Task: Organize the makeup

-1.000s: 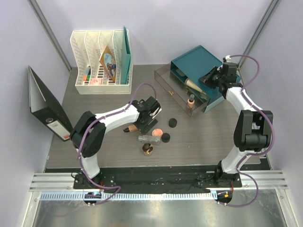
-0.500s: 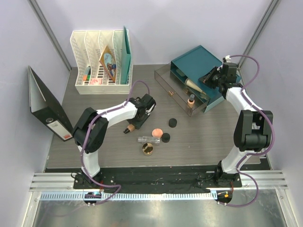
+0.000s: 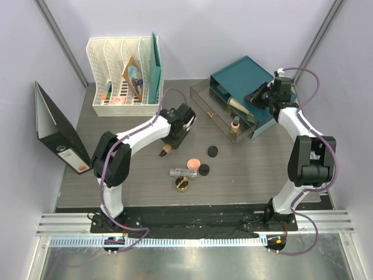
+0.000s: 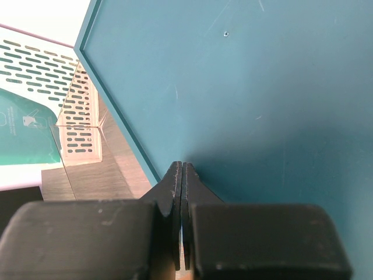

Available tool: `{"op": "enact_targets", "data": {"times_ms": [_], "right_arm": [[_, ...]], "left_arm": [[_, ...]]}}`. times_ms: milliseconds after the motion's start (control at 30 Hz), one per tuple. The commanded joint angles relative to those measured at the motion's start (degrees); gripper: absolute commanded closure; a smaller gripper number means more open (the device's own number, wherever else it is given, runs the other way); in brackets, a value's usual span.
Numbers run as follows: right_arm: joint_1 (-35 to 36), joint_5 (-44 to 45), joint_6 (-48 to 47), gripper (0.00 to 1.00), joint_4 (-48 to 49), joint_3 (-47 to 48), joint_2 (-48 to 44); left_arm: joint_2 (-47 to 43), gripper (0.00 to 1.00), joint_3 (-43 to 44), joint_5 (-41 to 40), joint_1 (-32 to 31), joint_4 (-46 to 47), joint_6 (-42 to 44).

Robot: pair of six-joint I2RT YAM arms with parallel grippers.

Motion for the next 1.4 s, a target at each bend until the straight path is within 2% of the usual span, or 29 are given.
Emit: {"op": "enact_targets", "data": {"times_ms": [0, 167, 367, 633, 800, 1067, 1167, 1300, 1367], "right_arm": [[0.7, 2.0, -2.6, 0.99, -15.1, -3.3, 3.4], [0.8, 1.9, -2.6, 0.99, -15.1, -3.4, 3.4], [0.8, 2.0, -2.7, 0.99, -15.1, -3.8, 3.5], [0.8, 1.8, -2.7, 0.99, -14.7, -4.5, 3.6], [0.8, 1.8, -2.7, 0.99, -14.6, -4.7, 3.5], [0.8, 1.6, -2.7, 0.99, -14.5, -4.9, 3.5], [0.8, 1.7, -2.7, 0.99, -14.4, -4.9, 3.5], [0.8, 1.7, -2.8, 0.99, -14.5, -4.8, 3.5], [0.8, 1.7, -2.8, 0.99, -14.5, -4.8, 3.6]], "left_arm": [[-3.0, 1.0, 15.0, -0.3, 0.2, -3.6, -4.3], [-3.7, 1.0, 23.4, 2.3, 0.2, 0.0, -8.4], [-1.7, 1.0, 30.4, 8.1, 0.2, 10.6, -16.5], [2.9, 1.0, 30.2, 18.0, 0.3, 31.8, -32.0], [7.8, 1.0, 31.6, 19.0, 0.5, 37.2, -39.5], [16.4, 0.98, 36.4, 18.8, 0.6, 43.4, -43.3], [17.9, 0.86, 38.6, 18.9, 0.6, 42.6, -43.3], [19.2, 0.52, 39.5, 19.3, 0.6, 40.7, -41.8], [19.4, 0.45, 39.4, 19.0, 0.6, 39.9, -40.9]]}}
